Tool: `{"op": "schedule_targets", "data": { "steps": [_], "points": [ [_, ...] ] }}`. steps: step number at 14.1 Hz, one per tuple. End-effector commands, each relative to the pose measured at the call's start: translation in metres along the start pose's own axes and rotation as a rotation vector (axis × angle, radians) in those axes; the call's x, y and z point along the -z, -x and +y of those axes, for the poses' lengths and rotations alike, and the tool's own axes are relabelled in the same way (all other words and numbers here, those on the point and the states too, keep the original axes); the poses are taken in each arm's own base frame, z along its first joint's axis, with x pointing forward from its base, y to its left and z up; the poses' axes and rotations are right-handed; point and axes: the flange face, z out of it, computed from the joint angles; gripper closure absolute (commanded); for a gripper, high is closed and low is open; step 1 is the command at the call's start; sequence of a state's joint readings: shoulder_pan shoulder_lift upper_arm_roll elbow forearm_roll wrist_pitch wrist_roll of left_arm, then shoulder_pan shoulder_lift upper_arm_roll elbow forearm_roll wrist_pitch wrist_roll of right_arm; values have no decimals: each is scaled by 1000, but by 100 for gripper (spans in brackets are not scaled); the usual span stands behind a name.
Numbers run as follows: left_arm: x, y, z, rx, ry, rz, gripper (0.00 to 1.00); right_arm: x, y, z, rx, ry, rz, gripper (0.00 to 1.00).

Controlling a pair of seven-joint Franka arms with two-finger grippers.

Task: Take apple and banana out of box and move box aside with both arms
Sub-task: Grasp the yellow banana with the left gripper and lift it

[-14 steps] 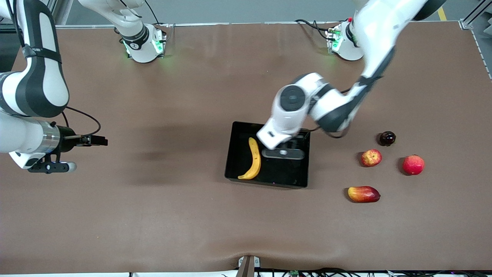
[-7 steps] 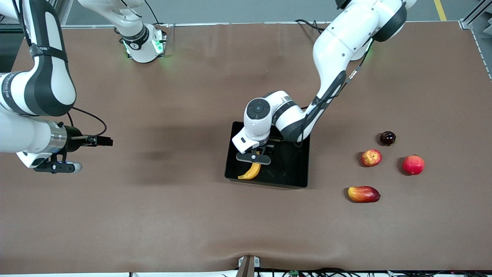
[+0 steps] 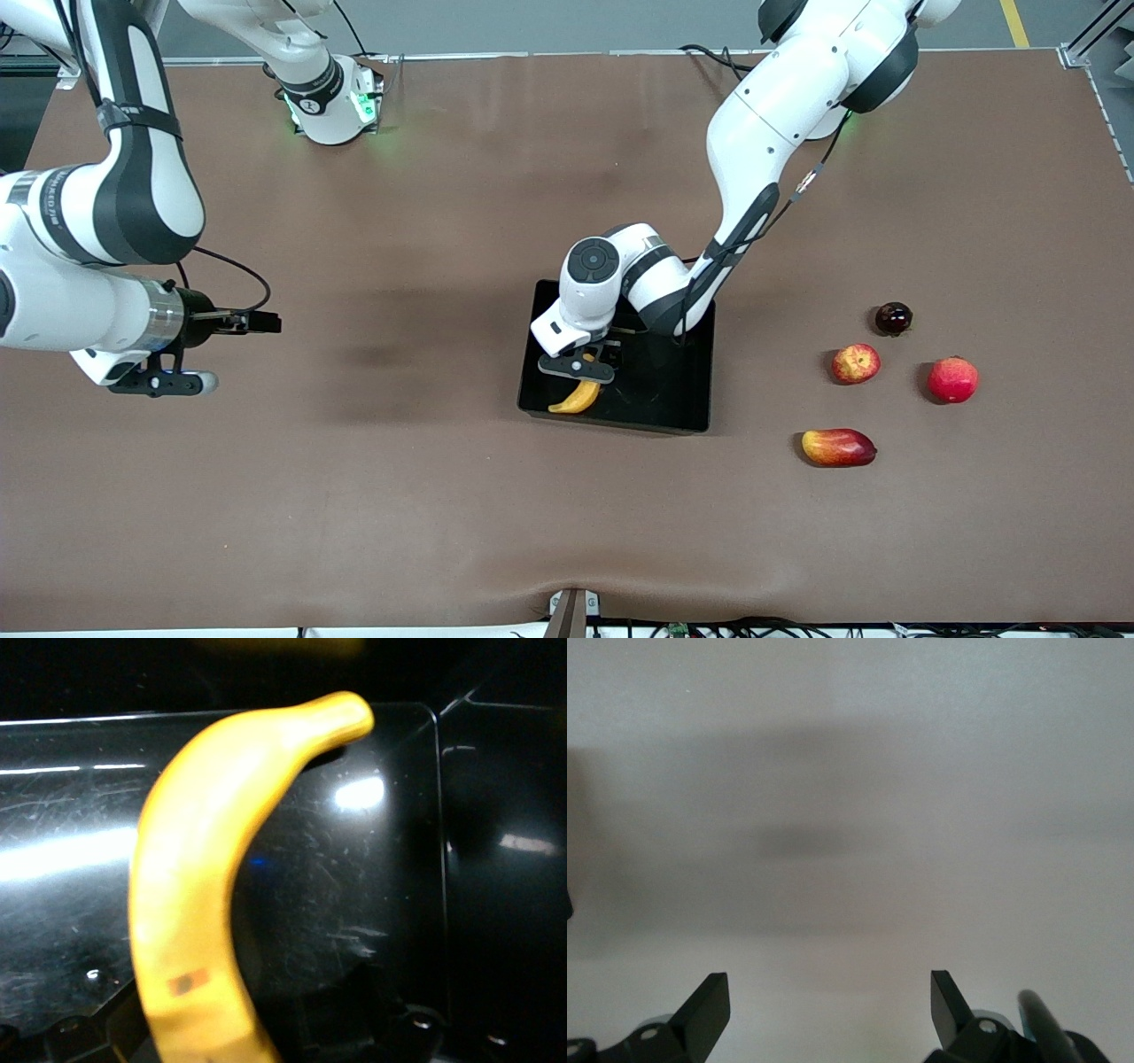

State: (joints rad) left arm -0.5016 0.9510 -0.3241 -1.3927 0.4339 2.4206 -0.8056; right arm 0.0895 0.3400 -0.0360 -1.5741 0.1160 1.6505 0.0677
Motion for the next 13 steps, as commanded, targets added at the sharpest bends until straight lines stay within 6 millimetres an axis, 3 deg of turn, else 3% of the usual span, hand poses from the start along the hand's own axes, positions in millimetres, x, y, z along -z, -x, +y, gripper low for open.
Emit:
{"op": "schedule_targets", "data": {
  "steps": [1, 2, 4, 6, 9, 13],
  "points": [
    [-12, 1, 4, -1, -4, 8, 44, -3, 4, -4, -12, -23, -10, 0],
    [-14, 2, 4, -2, -5, 6, 51, -9, 4, -4, -14, -25, -19, 0],
    [-13, 0, 3, -4, -4, 9, 100, -14, 5, -4, -18, -47, -31, 0],
    [-7, -2, 4, -9, -4, 18, 100, -14, 5, -6, -18, -51, -32, 0],
    [8, -11, -1, -8, -11, 36, 100, -15, 7, -27, -73, -77, -35, 0],
    [71, -32, -14, 6, -68, 48, 100, -14, 7, -34, -75, -108, -32, 0]
  ]
}}
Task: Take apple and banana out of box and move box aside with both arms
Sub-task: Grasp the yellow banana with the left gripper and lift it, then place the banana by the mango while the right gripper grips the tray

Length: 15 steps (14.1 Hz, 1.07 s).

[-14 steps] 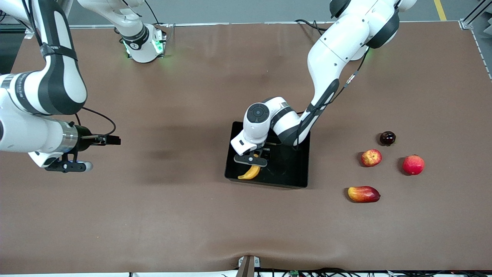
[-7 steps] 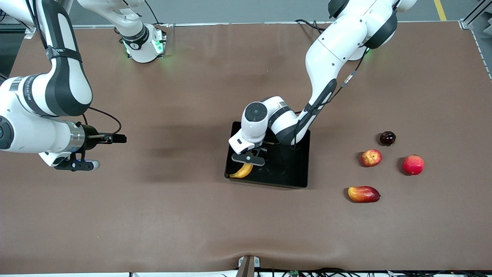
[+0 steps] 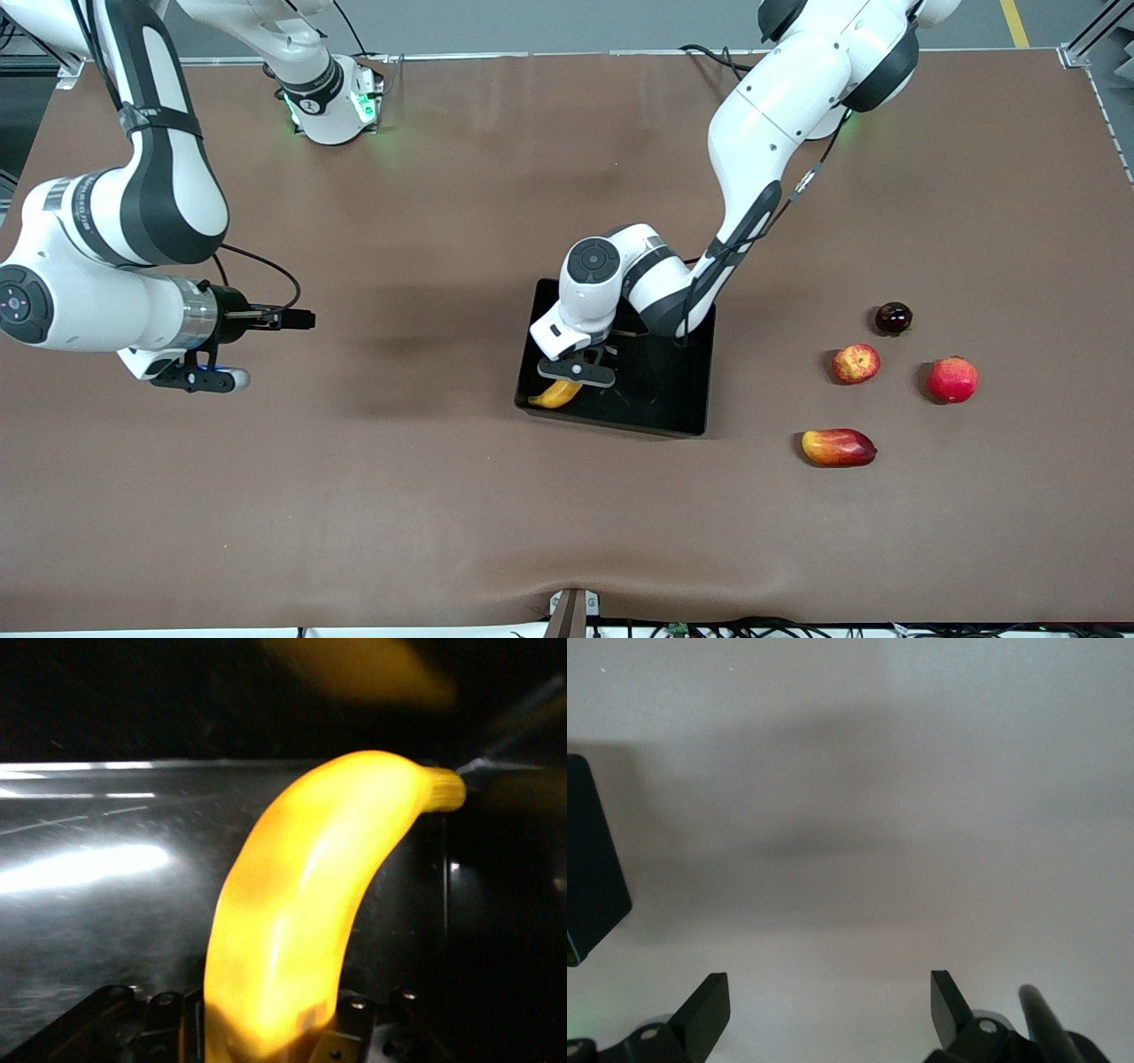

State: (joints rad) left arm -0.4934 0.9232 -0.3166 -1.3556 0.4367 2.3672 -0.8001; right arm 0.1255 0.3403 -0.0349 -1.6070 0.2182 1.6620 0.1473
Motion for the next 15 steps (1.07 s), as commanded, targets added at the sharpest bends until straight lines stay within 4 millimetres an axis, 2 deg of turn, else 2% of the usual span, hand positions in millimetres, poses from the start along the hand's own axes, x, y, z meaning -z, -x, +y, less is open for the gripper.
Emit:
{"op": "schedule_targets", "data": {
  "steps": [1, 2, 3, 4, 5, 6, 8, 10, 11, 12, 13, 15],
  "points": [
    [64, -21, -14, 4, -45, 35, 100, 1, 4, -10, -4, -17, 4, 0],
    [91, -31, -26, 18, -56, 44, 100, -4, 6, -22, 14, -10, -2, 0],
    [110, -35, -35, 2, -74, 26, 100, -7, 8, -34, 31, -1, 0, 0],
    [138, -48, -55, -11, -77, 32, 100, -9, 9, -47, 37, 2, 15, 0],
    [161, -62, -80, 13, -57, 39, 100, -10, 10, -56, 5, 5, 27, 0],
    [184, -76, -109, 31, -35, 44, 100, -14, 13, -74, -2, 9, 37, 0],
    [208, -96, -175, 27, -70, 24, 100, -36, 14, -108, 31, 22, 51, 0],
    [211, -107, -244, 5, -117, -14, 100, -71, 12, -152, -14, 30, 84, 0],
    [205, -111, -283, 12, -136, -45, 100, -87, 14, -177, -51, 29, 110, 0],
    [194, -112, -322, 14, -149, -71, 100, -103, 14, -198, -74, 22, 131, 0],
    [180, -112, -372, 17, -167, -92, 100, -115, 13, -217, -89, 11, 153, 0],
    [150, -108, -461, 12, -187, -111, 100, -144, 3, -240, -102, -5, 188, 0]
  ]
}}
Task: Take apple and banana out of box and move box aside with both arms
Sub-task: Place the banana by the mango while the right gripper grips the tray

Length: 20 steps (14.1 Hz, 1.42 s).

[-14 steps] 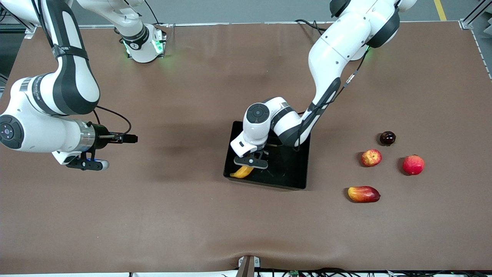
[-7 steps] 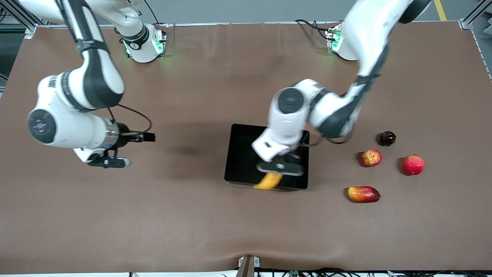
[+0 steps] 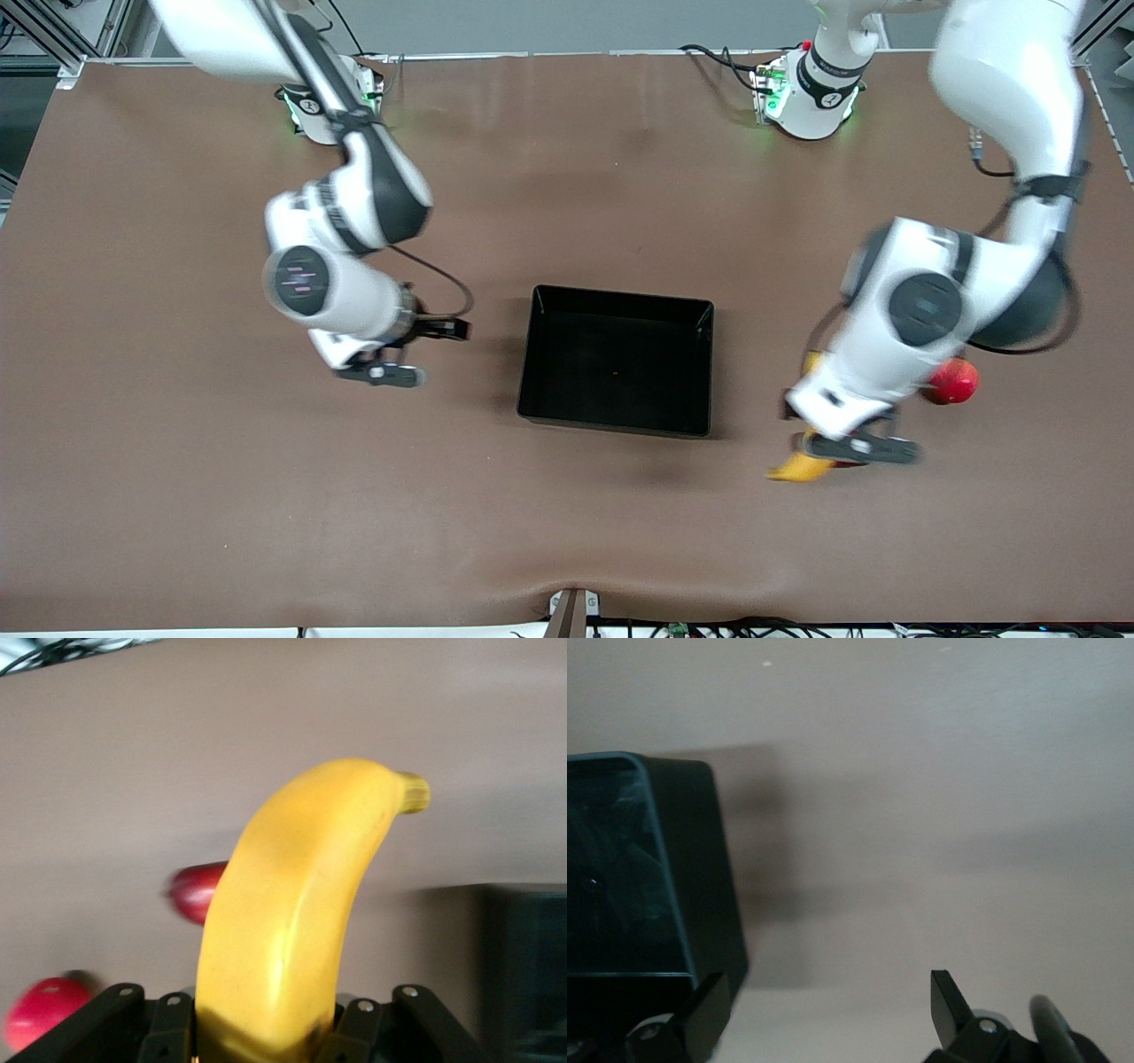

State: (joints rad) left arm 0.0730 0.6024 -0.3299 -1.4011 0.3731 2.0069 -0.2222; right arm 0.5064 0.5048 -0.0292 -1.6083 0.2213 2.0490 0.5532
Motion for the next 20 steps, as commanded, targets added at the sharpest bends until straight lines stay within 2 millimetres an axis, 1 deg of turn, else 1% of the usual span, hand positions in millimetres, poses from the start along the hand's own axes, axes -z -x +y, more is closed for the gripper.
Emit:
{"op": "schedule_targets", "data": {
  "steps": [1, 2, 3, 4, 5, 6, 7, 8, 9, 10, 11, 12, 13, 14, 16, 17, 19, 20],
  "points": [
    [-56, 4, -85, 10, 4, -22, 100, -30, -10, -30, -37, -25, 25, 0],
    [-76, 6, -111, 43, 15, -23, 100, -37, -11, -44, -42, -34, 38, 0],
    [-98, 8, -138, 88, 33, -18, 100, -44, -12, -54, -63, -36, 41, 0],
    [-117, 11, -149, 127, 47, -14, 100, -51, -10, -63, -88, -36, 40, 0],
    [-132, 11, -148, 148, 61, -9, 100, -54, -7, -69, -115, -35, 39, 18],
    [-151, 12, -153, 205, 75, -4, 100, -61, -4, -72, -128, -29, 33, 20],
    [-168, 13, -159, 249, 89, 14, 100, -68, 0, -76, -133, -21, 28, 25],
    [-181, 14, -166, 269, 101, 32, 100, -78, 3, -79, -132, -14, 26, 44],
    [-191, 16, -169, 277, 108, 32, 100, -79, 3, -83, -130, -27, 40, 59],
    [-198, 19, -171, 285, 112, 23, 87, -79, 1, -84, -137, -39, 56, 68],
    [-201, 20, -171, 288, 113, 16, 58, -79, 0, -82, -138, -42, 58, 83],
    [-202, 24, -172, 301, 112, 7, 19, -78, -1, -82, -146, -47, 54, 100],
    [-199, 26, -173, 312, 109, 2, 0, -77, -2, -82, -172, -62, 45, 100],
    [-190, 27, -174, 317, 109, -1, 0, -75, -2, -82, -183, -76, 37, 100],
    [-162, 27, -163, 317, 124, -43, 0, -60, -9, -82, -188, -97, 46, 100],
    [-142, 27, -167, 325, 122, -54, 0, -53, -16, -77, -197, -107, 50, 100],
    [-97, 24, -161, 309, 110, -53, 0, -45, -21, -72, -200, -109, 47, 100],
    [-72, 24, -160, 303, 97, -45, 0, -34, -25, -68, -196, -102, 35, 100]
  ]
}}
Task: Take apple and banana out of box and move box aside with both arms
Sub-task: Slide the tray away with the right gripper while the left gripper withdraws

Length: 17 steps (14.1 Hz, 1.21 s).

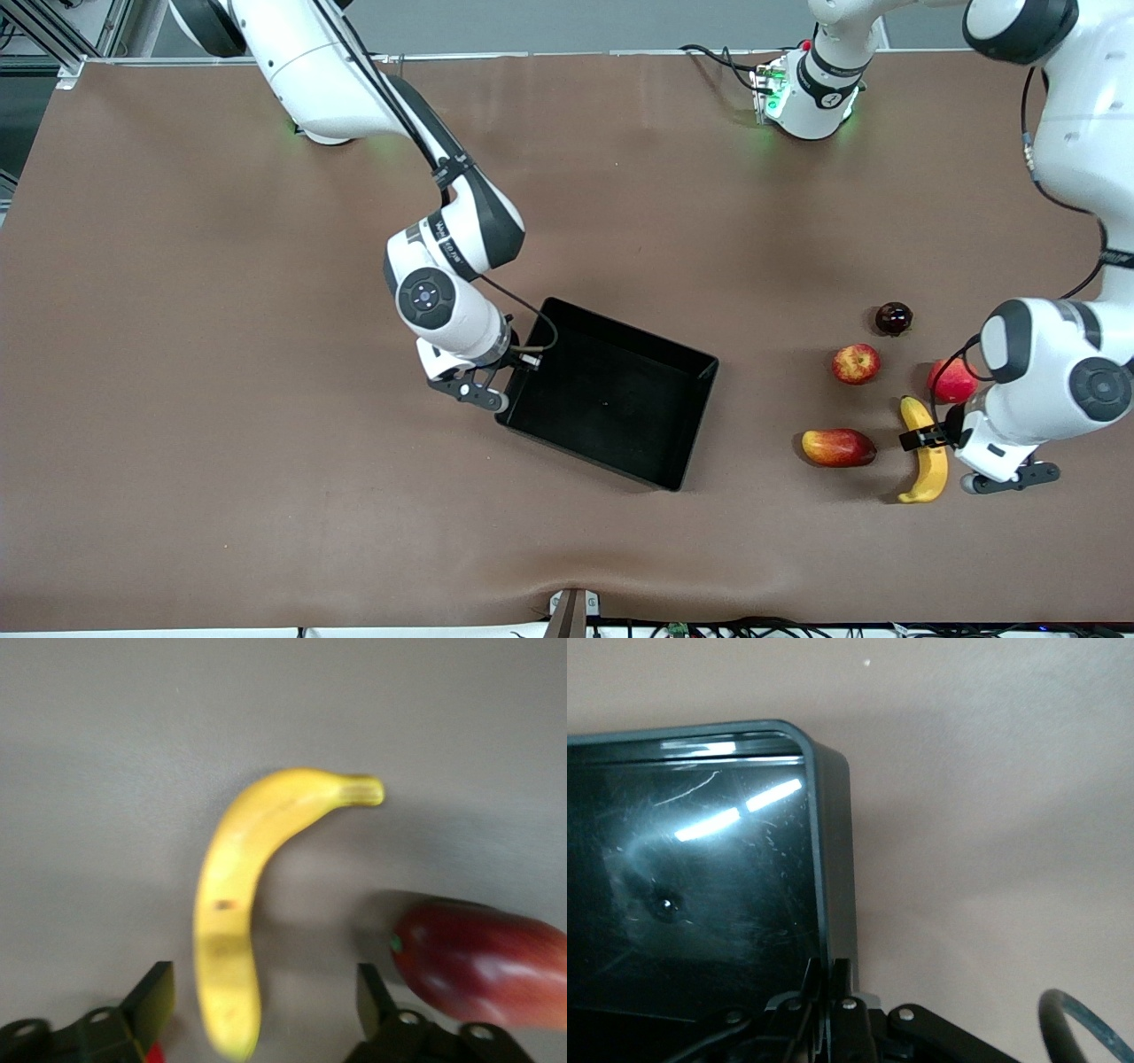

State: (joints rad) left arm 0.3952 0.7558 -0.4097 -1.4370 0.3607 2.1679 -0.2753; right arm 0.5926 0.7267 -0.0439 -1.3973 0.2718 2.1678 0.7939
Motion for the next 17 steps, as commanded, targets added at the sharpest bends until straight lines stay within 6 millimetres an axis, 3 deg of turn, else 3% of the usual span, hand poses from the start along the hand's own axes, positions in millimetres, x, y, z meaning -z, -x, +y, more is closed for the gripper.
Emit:
{"op": "schedule_targets", "data": {
  "steps": [1, 4, 6, 9, 10, 13, 15, 17],
  "points": [
    [80, 13, 6, -5, -35, 10, 0, 34, -15, 3, 18, -9, -43, 100],
    [169, 22, 3, -42, -87, 86, 0, 64, -36, 28, 84, 23, -98, 100],
    [226, 37, 4, -79, -125, 120, 0, 104, -51, 52, 144, 28, -97, 100],
    [294, 77, 9, -62, -54, 53, 0, 147, -81, 121, 141, 84, -203, 100],
    [308, 82, 4, -70, -51, 64, 0, 160, -86, 140, 141, 92, -197, 100],
    [328, 94, 15, -83, -40, 75, 0, 187, -108, 194, 154, 133, -191, 100],
    [333, 98, 27, -108, 5, 75, 0, 202, -133, 257, 215, 108, -230, 100],
    [342, 102, 33, -120, 48, 82, 0, 205, -151, 319, 246, 83, -250, 100]
  ]
}}
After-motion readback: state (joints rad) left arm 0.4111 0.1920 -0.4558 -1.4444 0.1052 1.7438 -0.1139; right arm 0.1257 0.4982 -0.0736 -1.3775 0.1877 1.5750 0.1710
